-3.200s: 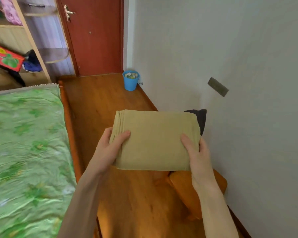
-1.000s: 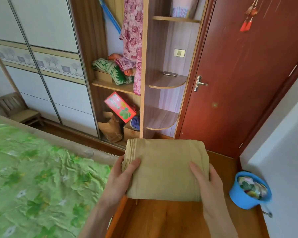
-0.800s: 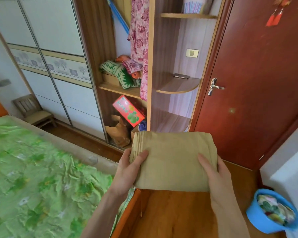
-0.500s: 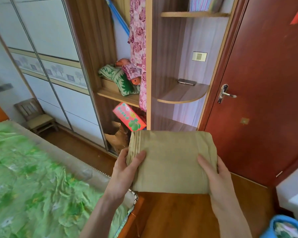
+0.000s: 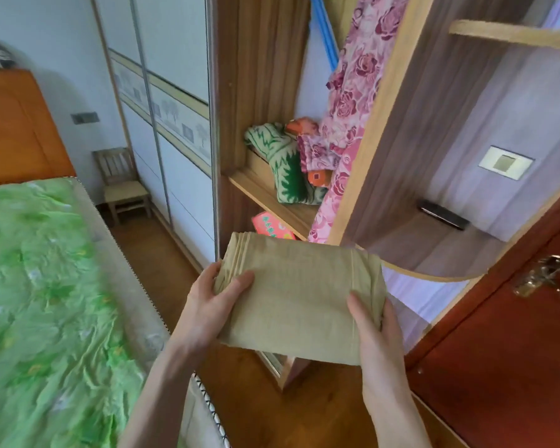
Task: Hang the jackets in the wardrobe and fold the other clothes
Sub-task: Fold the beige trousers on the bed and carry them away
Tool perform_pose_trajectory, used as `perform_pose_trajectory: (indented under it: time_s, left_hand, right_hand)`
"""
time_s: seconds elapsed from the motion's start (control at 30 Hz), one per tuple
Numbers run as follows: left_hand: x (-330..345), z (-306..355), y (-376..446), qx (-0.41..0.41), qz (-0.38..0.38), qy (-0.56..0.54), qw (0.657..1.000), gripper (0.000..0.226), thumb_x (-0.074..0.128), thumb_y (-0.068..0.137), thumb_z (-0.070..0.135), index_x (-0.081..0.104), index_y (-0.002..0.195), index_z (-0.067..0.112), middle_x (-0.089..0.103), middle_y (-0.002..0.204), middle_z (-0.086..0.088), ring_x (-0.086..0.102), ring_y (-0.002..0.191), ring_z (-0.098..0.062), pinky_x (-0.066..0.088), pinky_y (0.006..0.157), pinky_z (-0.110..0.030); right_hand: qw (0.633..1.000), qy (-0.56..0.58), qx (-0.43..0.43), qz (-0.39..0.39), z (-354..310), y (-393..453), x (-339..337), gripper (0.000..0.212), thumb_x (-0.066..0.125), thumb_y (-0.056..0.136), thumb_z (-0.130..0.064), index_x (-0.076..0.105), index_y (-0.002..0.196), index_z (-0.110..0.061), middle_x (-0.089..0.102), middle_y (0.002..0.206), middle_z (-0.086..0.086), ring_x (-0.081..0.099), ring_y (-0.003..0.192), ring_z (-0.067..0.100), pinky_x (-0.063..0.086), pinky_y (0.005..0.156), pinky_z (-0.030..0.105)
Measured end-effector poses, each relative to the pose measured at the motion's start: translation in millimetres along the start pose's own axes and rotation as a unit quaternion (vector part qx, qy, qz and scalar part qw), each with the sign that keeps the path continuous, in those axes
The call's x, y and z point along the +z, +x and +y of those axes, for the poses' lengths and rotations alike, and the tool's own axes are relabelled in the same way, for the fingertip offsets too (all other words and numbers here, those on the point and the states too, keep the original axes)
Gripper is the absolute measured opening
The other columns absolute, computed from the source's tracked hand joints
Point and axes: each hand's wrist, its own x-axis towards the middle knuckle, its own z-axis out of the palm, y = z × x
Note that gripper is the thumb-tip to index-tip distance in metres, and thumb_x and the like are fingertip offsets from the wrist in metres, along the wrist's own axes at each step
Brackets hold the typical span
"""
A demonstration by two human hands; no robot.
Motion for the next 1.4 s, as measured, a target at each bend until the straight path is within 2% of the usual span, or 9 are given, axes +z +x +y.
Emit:
perform_pose_trajectory:
  time_s: [0.33,0.43,0.5,0.6,0.77,0.93,1.17,1.3,1.4]
  left_hand:
    - [-23.8,22.8,100.5,-0.023,0.153,-0.051,0.987,0.033,0.079,0.085,0.056,0.061,0.108,0.041,0.071,0.107,0.006,0.071,0.091,-0.011,0.054,0.069,-0.023]
    - [-43.6,18.8,117.7,-0.029,0.222,-0.06,0.973,0.026,0.08,0.086,0.054,0.059,0.099,0.045,0.068,0.104,0.015,0.069,0.093,-0.007,0.054,0.079,-0.029]
    - [-58.8,12.8,129.1,-0.025,0.254,-0.067,0.965,0.044,0.079,0.078,0.063,0.062,0.112,0.042,0.07,0.11,0.013,0.071,0.092,-0.005,0.057,0.083,-0.031]
    - [-81.2,-0.9,149.6,-0.025,0.301,-0.067,0.951,0.087,0.073,0.061,0.079,0.058,0.135,0.035,0.071,0.121,0.006,0.073,0.099,-0.008,0.061,0.09,-0.038]
    - [-109.4,-0.5,202.1,-0.022,0.37,-0.083,0.925,0.031,0.074,0.092,0.045,0.051,0.111,0.038,0.063,0.1,0.019,0.067,0.075,0.015,0.05,0.06,-0.007]
    - [-147.4,10.4,270.7,-0.022,0.412,-0.117,0.903,0.057,0.074,0.085,0.059,0.046,0.127,0.035,0.061,0.109,0.022,0.069,0.088,0.005,0.051,0.064,-0.01]
    - [-189.1,25.2,386.7,-0.025,0.426,-0.105,0.898,0.048,0.071,0.086,0.053,0.047,0.125,0.039,0.056,0.104,0.026,0.065,0.078,0.019,0.049,0.063,-0.007]
    - [-205.7,27.0,440.2,-0.036,0.437,-0.087,0.894,0.072,0.079,0.071,0.073,0.055,0.128,0.035,0.068,0.122,0.011,0.072,0.097,0.0,0.058,0.08,-0.022]
    - [-218.3,32.2,474.8,-0.037,0.438,-0.075,0.895,0.026,0.074,0.089,0.048,0.06,0.109,0.038,0.075,0.1,0.011,0.074,0.082,0.001,0.055,0.063,-0.014]
  right_hand:
    - [0.984,-0.017,0.002,-0.175,-10.7,156.5,115.8,0.055,0.076,0.091,-0.046,0.052,0.14,-0.043,0.063,0.134,-0.016,0.065,0.109,-0.003,0.055,0.094,0.035]
    - [0.97,-0.047,0.021,-0.24,-12.1,180.0,158.6,0.042,0.076,0.089,-0.05,0.057,0.126,-0.052,0.069,0.109,-0.034,0.066,0.102,-0.009,0.055,0.087,0.029]
    - [0.958,-0.048,0.012,-0.284,-11.0,197.4,188.2,0.027,0.071,0.096,-0.034,0.059,0.115,-0.049,0.07,0.098,-0.036,0.066,0.089,-0.016,0.052,0.075,0.017]
    - [0.943,-0.049,0.018,-0.329,-7.5,220.1,237.1,0.026,0.07,0.096,-0.026,0.066,0.12,-0.036,0.076,0.108,-0.02,0.071,0.099,-0.001,0.055,0.081,0.026]
    - [0.913,-0.047,0.033,-0.403,-6.7,266.0,327.4,0.033,0.074,0.09,-0.03,0.07,0.122,-0.027,0.078,0.114,-0.005,0.074,0.107,0.015,0.056,0.094,0.042]
    - [0.876,-0.046,0.026,-0.479,-14.3,316.4,420.0,0.04,0.072,0.088,-0.036,0.066,0.127,-0.029,0.077,0.115,-0.007,0.074,0.104,0.012,0.055,0.089,0.039]
    - [0.878,-0.026,0.03,-0.477,-3.7,391.0,520.0,0.036,0.072,0.091,-0.035,0.066,0.127,-0.029,0.077,0.115,-0.009,0.073,0.105,0.009,0.055,0.094,0.038]
    - [0.876,-0.023,0.037,-0.481,-0.3,429.5,565.7,0.029,0.071,0.094,-0.034,0.067,0.123,-0.033,0.077,0.113,-0.012,0.073,0.105,0.008,0.054,0.091,0.035]
    - [0.876,-0.02,0.041,-0.481,1.8,450.9,597.8,0.028,0.07,0.095,-0.033,0.067,0.123,-0.032,0.077,0.111,-0.013,0.073,0.102,0.006,0.055,0.09,0.034]
